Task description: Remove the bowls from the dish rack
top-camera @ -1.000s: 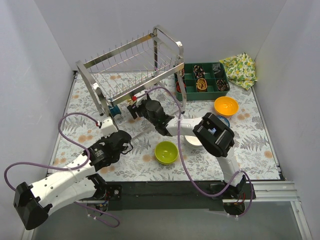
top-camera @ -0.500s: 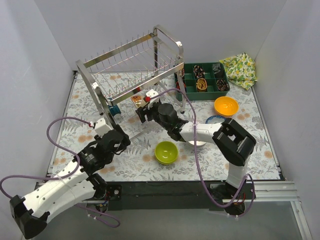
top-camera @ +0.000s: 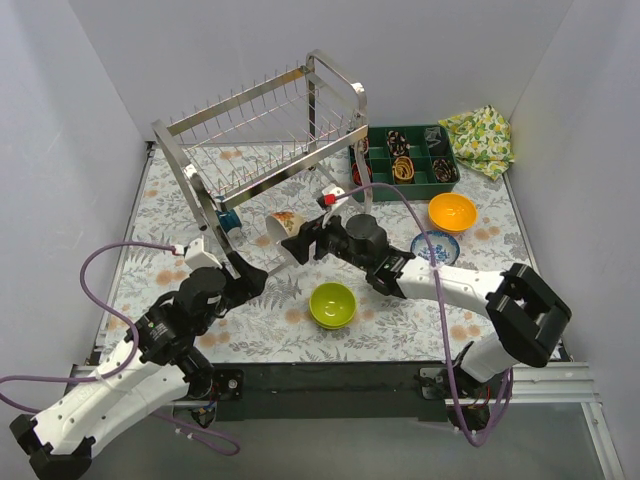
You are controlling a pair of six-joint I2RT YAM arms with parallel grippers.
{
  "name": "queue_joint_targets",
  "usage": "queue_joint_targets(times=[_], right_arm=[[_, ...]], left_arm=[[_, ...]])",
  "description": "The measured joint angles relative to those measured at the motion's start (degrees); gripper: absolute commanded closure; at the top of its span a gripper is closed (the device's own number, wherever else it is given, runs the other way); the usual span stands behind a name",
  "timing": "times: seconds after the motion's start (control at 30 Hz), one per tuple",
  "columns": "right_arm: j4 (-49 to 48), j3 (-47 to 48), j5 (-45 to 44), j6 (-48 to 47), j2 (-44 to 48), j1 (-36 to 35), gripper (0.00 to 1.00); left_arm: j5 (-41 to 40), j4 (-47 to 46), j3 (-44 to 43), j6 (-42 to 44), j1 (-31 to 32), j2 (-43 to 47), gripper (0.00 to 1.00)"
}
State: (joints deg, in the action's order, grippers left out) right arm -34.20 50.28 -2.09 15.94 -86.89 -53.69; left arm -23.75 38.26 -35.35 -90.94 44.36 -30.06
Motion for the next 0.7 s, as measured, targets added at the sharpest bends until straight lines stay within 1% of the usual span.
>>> queue_joint_targets(times=[0.2, 0.37, 0.53, 0.7], right_arm=[[3.7, -3.3, 5.6, 7.4, 4.7, 0.0, 0.99], [4.7, -7.2, 10.8, 13.9, 7.8, 0.0, 0.99], [4.2, -10.0, 15.9, 19.7, 9.0, 0.0, 0.99], [1.4, -13.5, 19.8, 25.0, 9.6, 0.0, 0.99]], left_arm=[[0.9, -4.0, 3.9, -0.4, 0.0, 2.9, 0.27], [0.9, -6.7, 6.3, -1.5, 0.0, 3.1, 0.27], [0.9, -9.6, 7.9, -2.5, 0.0, 1.7, 0.33], [1.7, -11.7, 8.5, -3.2, 0.0, 0.0, 0.44]])
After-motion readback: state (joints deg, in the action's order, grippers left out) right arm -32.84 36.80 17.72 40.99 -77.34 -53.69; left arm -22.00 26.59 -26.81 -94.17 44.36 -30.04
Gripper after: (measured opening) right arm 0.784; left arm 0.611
